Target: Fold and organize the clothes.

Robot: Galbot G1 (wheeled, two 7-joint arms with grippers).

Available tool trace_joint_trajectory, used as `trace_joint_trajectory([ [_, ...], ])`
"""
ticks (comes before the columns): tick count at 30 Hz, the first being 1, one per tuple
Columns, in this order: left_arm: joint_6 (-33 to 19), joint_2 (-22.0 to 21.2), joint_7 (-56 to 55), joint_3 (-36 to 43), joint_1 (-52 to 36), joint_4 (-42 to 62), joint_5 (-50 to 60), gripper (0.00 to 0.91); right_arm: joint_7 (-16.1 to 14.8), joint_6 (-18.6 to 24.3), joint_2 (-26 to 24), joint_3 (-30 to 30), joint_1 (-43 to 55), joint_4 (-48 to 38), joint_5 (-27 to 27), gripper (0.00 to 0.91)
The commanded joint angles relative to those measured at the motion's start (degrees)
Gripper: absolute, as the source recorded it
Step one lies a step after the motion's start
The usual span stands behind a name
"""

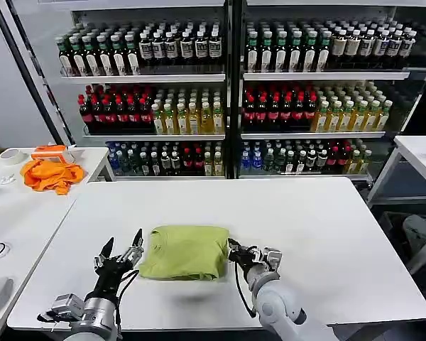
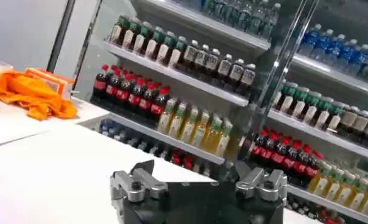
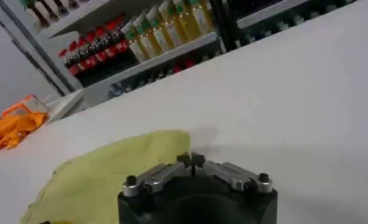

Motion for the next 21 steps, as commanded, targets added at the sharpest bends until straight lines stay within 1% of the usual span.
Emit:
trace_joint_trajectory([
  [1, 0.0, -0.3, 0.0, 0.1, 0.2, 0.1, 0.0, 0.907, -0.2, -0.9, -2.1, 1.4, 0.4, 1.1, 1.4, 0.000],
  [2, 0.0, -0.5, 0.1, 0.3, 0.2, 0.1, 0.1, 0.907, 0.0, -1.2, -1.8, 0.5, -0.2, 1.9, 1.2, 0.000],
  [3, 0.0, -0.6, 0.1, 0.4, 0.2, 0.2, 0.1, 0.907, 0.2, -1.4, -1.2, -0.5, -1.2, 3.0, 0.4, 0.252],
  [4, 0.1, -0.8, 0.1, 0.5, 0.1, 0.2, 0.2, 0.907, 0.3, -1.6, -0.5, -1.4, -1.9, 3.7, -0.5, 0.615],
  [5, 0.1, -1.0, 0.1, 0.6, 0.0, 0.2, 0.2, 0.907, 0.6, -1.7, 0.5, -2.4, -2.7, 4.3, -2.0, 0.907],
  [6, 0.2, -1.1, 0.1, 0.6, 0.0, 0.0, 0.3, 0.907, 1.1, -1.4, 1.5, -3.2, -3.4, 4.6, -3.8, 0.907],
  [10, 0.3, -0.9, 0.1, 0.4, 0.3, -0.5, 0.2, 0.907, 1.7, -0.5, 3.1, -4.9, -4.3, 4.1, -6.8, 0.907],
  [16, 0.1, -0.9, 0.3, 0.2, 1.0, -0.7, 0.3, 0.907, 2.8, 0.0, 3.8, -5.3, -3.5, 2.3, -8.4, 0.907],
  [21, 0.1, -1.0, 0.4, 0.4, 1.1, -0.7, 0.4, 0.907, 2.9, 0.0, 4.1, -5.3, -3.5, 1.8, -9.0, 0.907],
])
